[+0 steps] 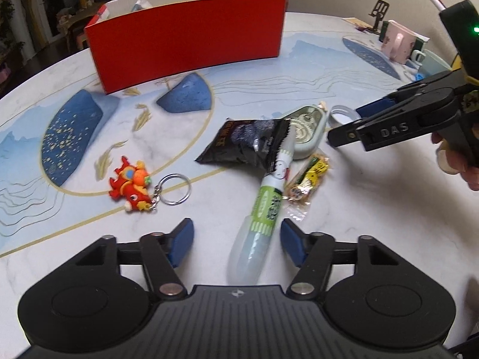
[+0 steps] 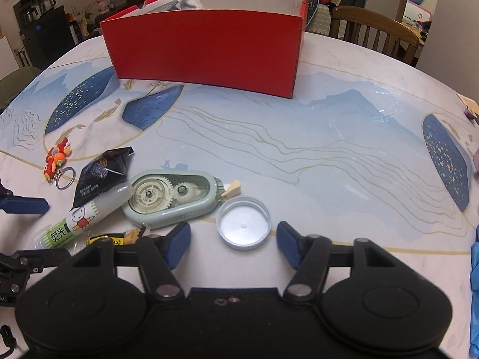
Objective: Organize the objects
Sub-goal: 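Grasp the white glue stick with the left gripper while the right grasps the round tin lid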
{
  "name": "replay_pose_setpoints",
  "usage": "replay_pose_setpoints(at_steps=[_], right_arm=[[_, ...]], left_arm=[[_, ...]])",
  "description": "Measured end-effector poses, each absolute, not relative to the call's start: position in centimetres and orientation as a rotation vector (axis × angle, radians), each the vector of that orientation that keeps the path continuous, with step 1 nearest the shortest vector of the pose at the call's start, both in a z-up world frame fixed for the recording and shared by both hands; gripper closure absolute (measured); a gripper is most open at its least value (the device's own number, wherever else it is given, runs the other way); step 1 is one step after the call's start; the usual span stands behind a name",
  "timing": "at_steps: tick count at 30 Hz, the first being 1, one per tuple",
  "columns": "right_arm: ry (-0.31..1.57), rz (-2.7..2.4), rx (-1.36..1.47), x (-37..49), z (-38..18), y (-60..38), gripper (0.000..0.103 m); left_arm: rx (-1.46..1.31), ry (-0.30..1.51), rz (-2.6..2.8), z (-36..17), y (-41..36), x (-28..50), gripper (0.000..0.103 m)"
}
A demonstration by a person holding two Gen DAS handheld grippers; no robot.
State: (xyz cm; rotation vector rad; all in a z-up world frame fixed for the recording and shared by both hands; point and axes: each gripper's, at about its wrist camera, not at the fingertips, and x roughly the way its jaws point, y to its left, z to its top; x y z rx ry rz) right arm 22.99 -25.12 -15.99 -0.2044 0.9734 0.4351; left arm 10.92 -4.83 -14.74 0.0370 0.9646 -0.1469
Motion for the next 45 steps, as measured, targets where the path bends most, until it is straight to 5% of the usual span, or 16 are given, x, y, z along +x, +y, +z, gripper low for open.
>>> replay_pose_setpoints(at_steps=[4,13,45], right_arm=[[0.967,0.430,-0.210,23.0,-16.0,-24.9,0.050],[0.960,0.404,-0.212,22.9,-15.9,-25.0,0.065],[0.981,0.506,-0.179,18.7,-11.4,-25.1,0.065]], left_arm=[[0.062,0.960,-0.177,-14.5,-5.5,10.9,0.070],[0.018,0.965,-0.207,-14.4,-5.3,10.8,0.082],[-0.148,0.985,-0.205,-9.8,-3.5,10.6,0.083]])
